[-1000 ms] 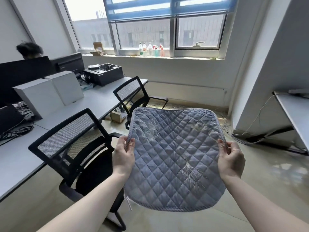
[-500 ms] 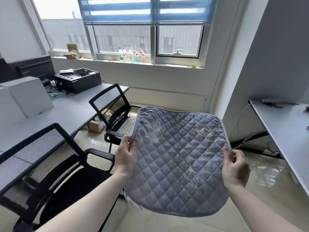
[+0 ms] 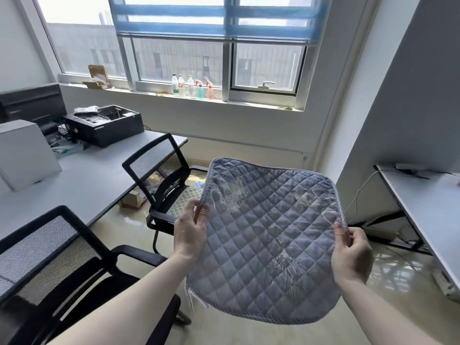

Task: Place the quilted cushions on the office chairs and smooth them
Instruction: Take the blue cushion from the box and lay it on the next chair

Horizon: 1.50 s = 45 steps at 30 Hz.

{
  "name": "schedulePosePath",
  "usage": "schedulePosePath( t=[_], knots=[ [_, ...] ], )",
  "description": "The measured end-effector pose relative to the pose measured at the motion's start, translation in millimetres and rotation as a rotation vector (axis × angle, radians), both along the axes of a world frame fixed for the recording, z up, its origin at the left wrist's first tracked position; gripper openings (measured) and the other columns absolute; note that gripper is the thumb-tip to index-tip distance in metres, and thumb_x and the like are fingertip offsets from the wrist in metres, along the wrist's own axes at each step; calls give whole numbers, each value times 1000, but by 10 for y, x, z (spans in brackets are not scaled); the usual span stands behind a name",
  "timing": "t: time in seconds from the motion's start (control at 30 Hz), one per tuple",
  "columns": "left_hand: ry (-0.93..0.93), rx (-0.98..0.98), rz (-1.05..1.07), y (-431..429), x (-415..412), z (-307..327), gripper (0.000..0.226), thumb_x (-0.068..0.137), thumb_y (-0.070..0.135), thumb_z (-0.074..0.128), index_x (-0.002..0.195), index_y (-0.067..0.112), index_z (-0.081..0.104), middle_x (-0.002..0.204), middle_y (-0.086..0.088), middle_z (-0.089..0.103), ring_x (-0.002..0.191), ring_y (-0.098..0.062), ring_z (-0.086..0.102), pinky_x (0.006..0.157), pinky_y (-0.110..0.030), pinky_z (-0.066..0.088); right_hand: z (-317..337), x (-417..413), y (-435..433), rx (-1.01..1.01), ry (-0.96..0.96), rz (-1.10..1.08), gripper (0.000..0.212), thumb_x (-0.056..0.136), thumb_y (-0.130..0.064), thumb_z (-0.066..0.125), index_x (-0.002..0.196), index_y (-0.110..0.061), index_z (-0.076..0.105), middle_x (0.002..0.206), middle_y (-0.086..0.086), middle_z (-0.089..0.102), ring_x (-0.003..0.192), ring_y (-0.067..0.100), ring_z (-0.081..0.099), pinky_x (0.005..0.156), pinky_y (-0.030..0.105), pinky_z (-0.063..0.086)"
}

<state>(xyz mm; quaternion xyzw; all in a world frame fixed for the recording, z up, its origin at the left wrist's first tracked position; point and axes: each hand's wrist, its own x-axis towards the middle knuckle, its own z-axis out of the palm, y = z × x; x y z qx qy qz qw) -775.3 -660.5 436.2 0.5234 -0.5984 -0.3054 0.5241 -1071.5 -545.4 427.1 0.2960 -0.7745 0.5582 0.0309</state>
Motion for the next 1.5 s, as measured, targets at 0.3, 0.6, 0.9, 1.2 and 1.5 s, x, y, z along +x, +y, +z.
schedulePosePath(
  t=[0.3, 0.6, 0.9, 1.2, 1.5],
  knots=[
    [-1, -30, 16, -470, -43, 9, 11, 94, 34, 60, 85, 36, 54, 71, 12, 63, 64, 12, 58, 55, -5, 43, -26, -50, -595, 0, 17, 11, 37, 93, -41, 59, 82, -5, 57, 82, 24, 67, 77, 45, 62, 66, 43, 44],
    [-41, -41, 119, -946, -212, -89, 7, 95, 37, 58, 89, 36, 55, 73, 13, 64, 67, 11, 58, 57, -5, 42, -168, -376, -1350, 18, 18, 107, 38, 94, -41, 58, 86, -4, 58, 85, 26, 67, 80, 44, 63, 64, 39, 37],
    [-86, 60, 340, -1429, -296, -252, 14, 95, 41, 56, 95, 27, 57, 76, 14, 66, 67, 7, 60, 51, -7, 40, -326, -557, -2404, 75, 12, 304, 40, 95, -42, 55, 92, -2, 60, 87, 28, 66, 84, 44, 62, 67, 41, 41],
    [-70, 129, 634, -1541, 53, -517, 12, 95, 37, 59, 93, 25, 57, 71, 17, 63, 62, 7, 58, 52, -10, 39, -467, -172, -3325, 140, 20, 556, 37, 95, -42, 56, 91, -5, 58, 88, 26, 66, 82, 42, 62, 65, 34, 34],
    [-56, 179, 849, -1124, 702, -787, 13, 96, 33, 57, 88, 23, 54, 72, 7, 63, 64, 10, 57, 52, -3, 39, -745, 718, -3726, 151, 2, 830, 34, 94, -39, 58, 91, -6, 59, 75, 6, 54, 69, 25, 48, 64, 33, 33]
  ],
)
